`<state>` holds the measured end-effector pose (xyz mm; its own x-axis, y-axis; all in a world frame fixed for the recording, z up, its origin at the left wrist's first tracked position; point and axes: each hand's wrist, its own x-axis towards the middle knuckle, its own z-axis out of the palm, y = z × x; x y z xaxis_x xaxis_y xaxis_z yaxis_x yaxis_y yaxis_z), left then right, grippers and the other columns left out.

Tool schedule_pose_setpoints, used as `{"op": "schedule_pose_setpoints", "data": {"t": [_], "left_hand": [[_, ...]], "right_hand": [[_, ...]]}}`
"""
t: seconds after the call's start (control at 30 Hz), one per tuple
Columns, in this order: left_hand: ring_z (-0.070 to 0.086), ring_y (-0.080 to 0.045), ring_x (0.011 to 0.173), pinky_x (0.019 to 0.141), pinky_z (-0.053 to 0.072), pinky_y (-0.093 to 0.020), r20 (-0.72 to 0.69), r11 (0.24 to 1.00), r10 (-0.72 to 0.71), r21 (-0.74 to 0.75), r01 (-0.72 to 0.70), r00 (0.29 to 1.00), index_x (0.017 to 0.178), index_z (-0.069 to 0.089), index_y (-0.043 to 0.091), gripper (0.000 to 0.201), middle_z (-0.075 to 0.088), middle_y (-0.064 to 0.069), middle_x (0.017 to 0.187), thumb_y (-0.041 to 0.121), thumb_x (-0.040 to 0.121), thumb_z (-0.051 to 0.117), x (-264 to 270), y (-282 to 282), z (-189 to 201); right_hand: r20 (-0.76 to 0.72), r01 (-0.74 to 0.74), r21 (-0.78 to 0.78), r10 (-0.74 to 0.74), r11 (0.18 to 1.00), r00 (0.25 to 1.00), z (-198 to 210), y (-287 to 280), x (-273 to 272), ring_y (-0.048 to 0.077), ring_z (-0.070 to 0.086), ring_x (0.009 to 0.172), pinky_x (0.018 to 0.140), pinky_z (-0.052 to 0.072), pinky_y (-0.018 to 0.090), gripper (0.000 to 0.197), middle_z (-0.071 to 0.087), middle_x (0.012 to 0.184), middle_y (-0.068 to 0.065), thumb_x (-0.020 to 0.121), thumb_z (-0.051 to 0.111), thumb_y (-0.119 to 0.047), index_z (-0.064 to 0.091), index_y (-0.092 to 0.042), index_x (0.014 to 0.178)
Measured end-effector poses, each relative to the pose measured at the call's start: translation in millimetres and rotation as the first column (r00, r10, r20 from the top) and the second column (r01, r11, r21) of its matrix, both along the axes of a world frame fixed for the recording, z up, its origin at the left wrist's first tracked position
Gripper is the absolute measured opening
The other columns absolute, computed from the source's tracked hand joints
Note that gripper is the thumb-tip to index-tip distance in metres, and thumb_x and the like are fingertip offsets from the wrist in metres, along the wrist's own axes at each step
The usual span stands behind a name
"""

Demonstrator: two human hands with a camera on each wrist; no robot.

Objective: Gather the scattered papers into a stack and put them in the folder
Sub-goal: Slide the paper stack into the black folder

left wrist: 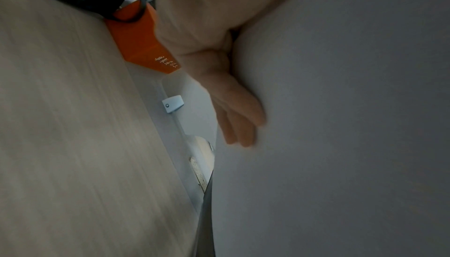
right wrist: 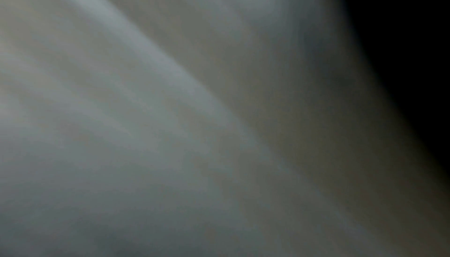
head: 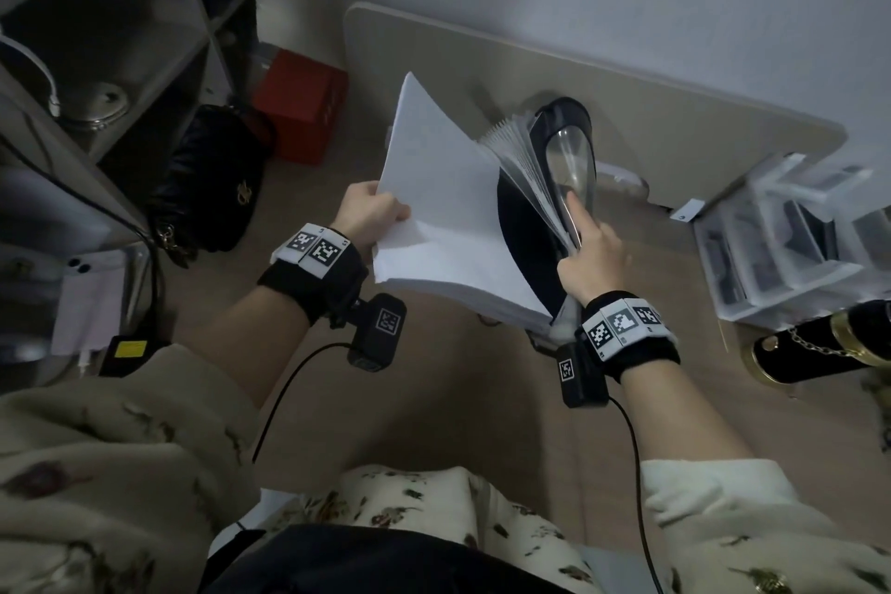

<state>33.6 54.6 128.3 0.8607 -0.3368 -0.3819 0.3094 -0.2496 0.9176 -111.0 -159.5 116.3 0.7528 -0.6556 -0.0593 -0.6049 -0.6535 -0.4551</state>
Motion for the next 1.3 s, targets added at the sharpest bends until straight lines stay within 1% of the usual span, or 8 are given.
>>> {"op": "schedule_pose_setpoints", "data": {"t": [0.23, 0.4, 0.57, 0.77, 1.0, 1.1, 1.17, 1.3], "left_hand": [[0.059, -0.018, 0.064, 0.046, 0.048, -0.017, 0.016, 1.0, -0.019, 0.023, 0.019, 1.0, 0.098, 0.059, 0.001, 0.02, 0.061, -0.008, 0.079, -0.009, 0.083, 0.05, 0.3, -12.2, 0.0], [0.062, -0.02, 0.069, 0.06, 0.051, -0.026, 0.05, 0.998, -0.05, 0.032, 0.048, 0.998, 0.095, 0.06, 0.002, 0.02, 0.063, -0.007, 0.08, -0.008, 0.081, 0.049, -6.7, -23.8, 3.5], [0.07, -0.028, 0.083, 0.079, 0.058, -0.047, 0.116, 0.991, -0.112, 0.086, 0.102, 0.987, 0.089, 0.066, 0.01, 0.03, 0.072, -0.01, 0.091, 0.013, 0.063, 0.049, -18.2, -36.7, 2.5], [0.065, -0.031, 0.091, 0.083, 0.056, -0.045, 0.207, 0.965, -0.207, 0.206, 0.165, 0.956, 0.093, 0.06, 0.008, 0.036, 0.067, -0.011, 0.098, 0.021, 0.062, 0.046, -32.4, -55.1, 21.2], [0.052, -0.027, 0.072, 0.063, 0.047, -0.035, 0.199, 0.924, -0.315, 0.287, 0.253, 0.928, 0.07, 0.04, 0.012, 0.006, 0.046, -0.007, 0.074, 0.016, 0.071, 0.044, -44.5, -78.1, 33.9], [0.054, -0.03, 0.084, 0.073, 0.049, -0.035, 0.204, 0.884, -0.387, 0.36, 0.299, 0.899, 0.084, 0.045, 0.009, 0.007, 0.05, -0.008, 0.087, 0.014, 0.08, 0.045, -47.5, -88.2, 32.3], [0.051, -0.03, 0.093, 0.075, 0.043, -0.033, 0.211, 0.826, -0.453, 0.464, 0.32, 0.866, 0.102, 0.047, 0.005, 0.02, 0.051, -0.011, 0.101, 0.014, 0.084, 0.044, -48.7, -91.1, 29.2], [0.051, -0.033, 0.107, 0.075, 0.038, -0.032, 0.197, 0.747, -0.517, 0.579, 0.327, 0.833, 0.114, 0.045, 0.003, 0.03, 0.053, -0.016, 0.115, 0.014, 0.086, 0.045, -49.4, -92.5, 19.3]], "right_hand": [[0.008, 0.009, -0.005, -0.009, 1.0, 1.0, -2.6, -2.0, -4.4, 0.033, 0.05, 0.112, 0.098, 0.036, 0.033, 0.088, 0.052, 0.119, 0.014, 0.076, 0.047, 0.008, 0.024, -0.035, 0.149], [0.042, 0.048, 0.041, -0.05, 0.998, 0.998, -5.0, -3.3, -4.5, 0.033, 0.051, 0.112, 0.098, 0.039, 0.034, 0.087, 0.053, 0.12, 0.015, 0.075, 0.046, 0.007, 0.027, -0.036, 0.148], [0.089, 0.09, 0.1, -0.099, 0.991, 0.991, -7.7, 0.2, -4.5, 0.033, 0.051, 0.112, 0.098, 0.04, 0.033, 0.086, 0.057, 0.117, 0.017, 0.074, 0.044, 0.008, 0.029, -0.033, 0.148], [0.164, 0.095, 0.181, -0.125, 0.979, 0.979, -6.0, 6.6, -2.8, 0.033, 0.053, 0.11, 0.101, 0.043, 0.036, 0.088, 0.059, 0.121, 0.017, 0.071, 0.042, 0.01, 0.032, -0.031, 0.147], [0.282, 0.046, 0.416, -0.177, 0.908, 0.943, -0.7, 15.5, 3.4, 0.018, 0.046, 0.129, 0.105, 0.038, 0.023, 0.08, 0.044, 0.145, 0.0, 0.077, 0.043, 0.015, 0.032, -0.022, 0.148], [0.29, 0.013, 0.521, -0.191, 0.854, 0.938, -3.6, 23.8, 4.8, 0.011, 0.058, 0.108, 0.096, 0.051, 0.037, 0.079, 0.042, 0.143, -0.006, 0.08, 0.047, 0.015, 0.03, -0.022, 0.148], [0.291, 0.011, 0.54, -0.198, 0.842, 0.936, -12.3, 30.2, 4.9, 0.012, 0.058, 0.108, 0.094, 0.053, 0.039, 0.081, 0.047, 0.142, -0.002, 0.076, 0.05, 0.009, 0.032, -0.028, 0.147], [0.27, 0.03, 0.492, -0.185, 0.87, 0.945, -16.0, 33.2, 6.1, 0.015, 0.057, 0.11, 0.086, 0.046, 0.017, 0.083, 0.051, 0.139, -0.001, 0.073, 0.042, 0.008, 0.033, -0.031, 0.146]]}}
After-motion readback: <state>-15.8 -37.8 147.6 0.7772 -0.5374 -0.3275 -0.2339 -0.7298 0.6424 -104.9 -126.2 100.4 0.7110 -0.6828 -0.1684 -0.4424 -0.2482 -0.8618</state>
